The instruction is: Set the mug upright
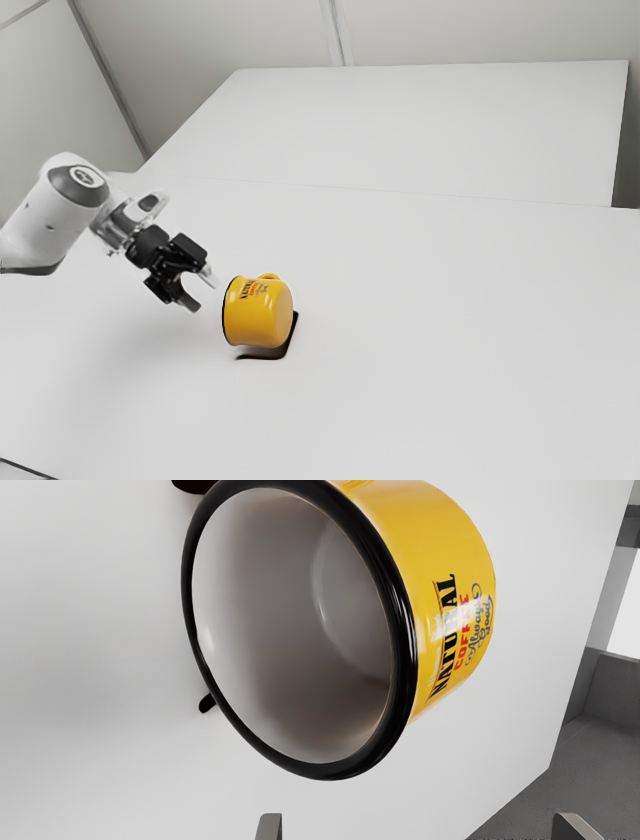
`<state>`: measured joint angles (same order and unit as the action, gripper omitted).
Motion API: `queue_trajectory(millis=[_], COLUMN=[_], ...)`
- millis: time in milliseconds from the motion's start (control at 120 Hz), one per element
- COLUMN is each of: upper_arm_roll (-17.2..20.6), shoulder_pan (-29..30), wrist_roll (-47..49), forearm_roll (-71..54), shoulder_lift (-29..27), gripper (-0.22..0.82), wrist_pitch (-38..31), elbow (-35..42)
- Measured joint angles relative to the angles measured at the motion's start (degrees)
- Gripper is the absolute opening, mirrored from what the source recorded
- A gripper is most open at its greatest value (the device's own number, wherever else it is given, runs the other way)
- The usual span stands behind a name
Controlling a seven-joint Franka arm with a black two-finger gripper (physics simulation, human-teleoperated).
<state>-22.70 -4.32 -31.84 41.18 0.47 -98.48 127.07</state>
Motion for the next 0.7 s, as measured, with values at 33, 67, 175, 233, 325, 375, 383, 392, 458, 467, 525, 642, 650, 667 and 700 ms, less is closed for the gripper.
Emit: queue_trajectory(millis=[33,67,175,233,325,375,383,392,458,467,525,642,650,667,700], upper_arm_roll=[0.4,0.6,0.9,1.2,2.4,2.9,2.9,3.0,3.5,3.6,4.3,5.2,5.3,5.4,5.5], shoulder_pan=[0.0,-0.2,-1.2,-1.1,-0.5,-0.6,-0.7,-0.7,-0.8,-0.7,-0.6,-0.8,-0.8,-0.8,-0.8], wrist_roll=[-0.5,-1.0,-2.4,-3.1,-4.0,-4.4,-4.5,-4.6,-5.0,-5.1,-5.4,-5.8,-5.8,-5.9,-5.9], forearm_roll=[0.7,1.4,3.0,3.8,5.5,6.2,6.3,6.4,7.0,7.1,7.7,8.5,8.5,8.6,8.7], shoulder_lift=[0.3,0.6,2.0,3.2,4.4,4.6,4.7,4.7,4.7,4.7,4.7,4.3,4.3,4.2,4.1], gripper=[0.59,0.59,0.59,0.59,0.59,0.59,0.59,0.58,0.57,0.57,0.55,0.45,0.43,0.41,0.36], wrist_pitch=[-0.6,-1.1,-3.5,-4.5,-5.9,-6.6,-6.7,-6.8,-7.4,-7.5,-7.9,-8.5,-8.5,-8.6,-8.7], elbow=[0.2,0.1,-0.6,-1.5,-1.8,-1.8,-1.8,-1.8,-1.6,-1.6,-1.5,-1.4,-1.4,-1.4,-1.4])
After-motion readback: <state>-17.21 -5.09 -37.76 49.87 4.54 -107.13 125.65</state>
